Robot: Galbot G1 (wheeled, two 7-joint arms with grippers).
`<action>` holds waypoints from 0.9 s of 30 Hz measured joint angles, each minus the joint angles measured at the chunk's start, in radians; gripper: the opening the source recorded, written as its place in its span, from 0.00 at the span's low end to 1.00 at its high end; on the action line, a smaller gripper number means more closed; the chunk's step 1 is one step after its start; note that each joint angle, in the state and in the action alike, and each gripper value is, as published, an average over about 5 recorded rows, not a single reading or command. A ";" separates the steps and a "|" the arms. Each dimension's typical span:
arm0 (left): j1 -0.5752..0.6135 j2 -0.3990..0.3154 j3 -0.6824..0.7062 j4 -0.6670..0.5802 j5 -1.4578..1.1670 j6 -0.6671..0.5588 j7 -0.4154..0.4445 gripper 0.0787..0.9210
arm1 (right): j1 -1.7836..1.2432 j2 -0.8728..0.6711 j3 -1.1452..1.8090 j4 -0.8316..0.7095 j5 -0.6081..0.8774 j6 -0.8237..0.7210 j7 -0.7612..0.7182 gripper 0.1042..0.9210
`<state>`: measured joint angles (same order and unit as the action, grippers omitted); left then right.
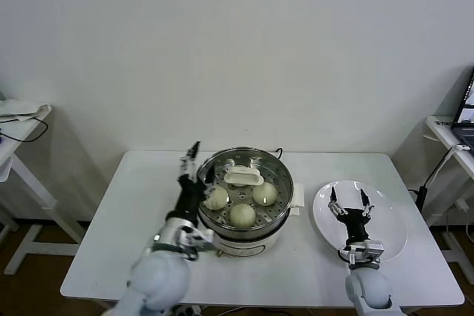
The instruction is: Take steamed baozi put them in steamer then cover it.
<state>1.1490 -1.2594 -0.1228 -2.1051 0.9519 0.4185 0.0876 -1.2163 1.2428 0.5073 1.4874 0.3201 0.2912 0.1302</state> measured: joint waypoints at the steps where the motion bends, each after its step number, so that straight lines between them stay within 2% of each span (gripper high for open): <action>1: 0.004 0.000 -0.029 0.012 -0.064 -0.023 -0.019 0.88 | -0.004 -0.003 0.001 0.005 0.003 -0.001 -0.002 0.88; 6: 0.030 -0.006 -0.171 0.081 -0.384 -0.144 -0.074 0.88 | -0.021 -0.011 0.007 0.025 0.014 -0.002 -0.007 0.88; 13: 0.088 -0.017 -0.324 0.185 -0.720 -0.322 -0.079 0.88 | -0.045 -0.012 0.012 0.043 0.027 -0.003 -0.014 0.88; 20: 0.145 -0.018 -0.415 0.255 -0.897 -0.462 -0.058 0.88 | -0.068 -0.012 0.018 0.055 0.034 0.003 -0.020 0.88; 27: 0.181 -0.018 -0.448 0.304 -0.982 -0.525 -0.041 0.88 | -0.096 -0.011 0.031 0.072 0.038 0.004 -0.033 0.88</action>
<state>1.3296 -1.2775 -0.5709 -1.8011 -0.0300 -0.1069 0.0471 -1.3126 1.2318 0.5386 1.5590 0.3579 0.2949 0.0968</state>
